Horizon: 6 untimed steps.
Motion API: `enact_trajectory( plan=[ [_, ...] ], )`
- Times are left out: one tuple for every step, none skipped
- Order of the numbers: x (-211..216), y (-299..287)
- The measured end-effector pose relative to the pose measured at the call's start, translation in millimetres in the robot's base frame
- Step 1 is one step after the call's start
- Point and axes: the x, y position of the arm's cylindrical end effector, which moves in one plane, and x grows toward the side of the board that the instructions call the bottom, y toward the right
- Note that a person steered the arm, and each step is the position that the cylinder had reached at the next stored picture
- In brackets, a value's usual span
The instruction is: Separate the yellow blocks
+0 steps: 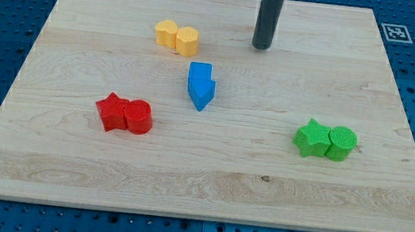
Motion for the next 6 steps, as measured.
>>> enact_trajectory(
  plan=[
    [-19, -54],
    [-1, -155],
    [24, -242],
    [24, -248],
    [44, -242],
    [62, -213]
  ],
)
